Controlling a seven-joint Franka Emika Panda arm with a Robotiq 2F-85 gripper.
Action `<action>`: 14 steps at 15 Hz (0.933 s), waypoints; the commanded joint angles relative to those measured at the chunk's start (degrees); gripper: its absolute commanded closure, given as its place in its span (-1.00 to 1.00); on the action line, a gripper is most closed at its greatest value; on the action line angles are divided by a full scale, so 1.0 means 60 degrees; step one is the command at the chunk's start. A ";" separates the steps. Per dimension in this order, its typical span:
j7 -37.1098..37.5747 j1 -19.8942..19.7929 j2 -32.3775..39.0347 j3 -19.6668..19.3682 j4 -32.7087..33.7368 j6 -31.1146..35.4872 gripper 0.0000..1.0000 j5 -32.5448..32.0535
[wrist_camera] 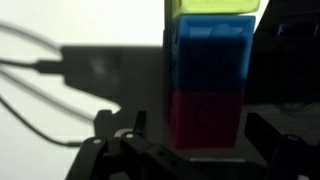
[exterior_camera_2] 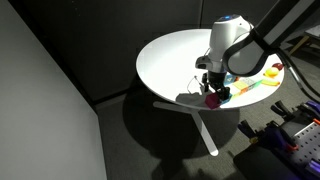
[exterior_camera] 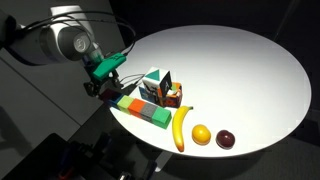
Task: Move the pink block from the line of blocks to the left side of the table
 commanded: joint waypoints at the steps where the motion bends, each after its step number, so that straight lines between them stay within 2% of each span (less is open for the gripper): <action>1: 0.0311 -0.0185 -0.0057 0.0166 -0.0178 0.0174 -1.00 -0.0138; 5: 0.0382 -0.0173 -0.0016 0.0160 -0.0225 0.0164 -1.00 -0.0172; 6: 0.0431 -0.0142 -0.0002 0.0125 -0.0251 0.0218 -0.60 -0.0228; 12: 0.0933 -0.0043 0.0009 0.0031 -0.0086 -0.0037 0.33 -0.0263; 14: 0.1294 0.0012 -0.0004 -0.0016 -0.0007 -0.0068 0.36 -0.0312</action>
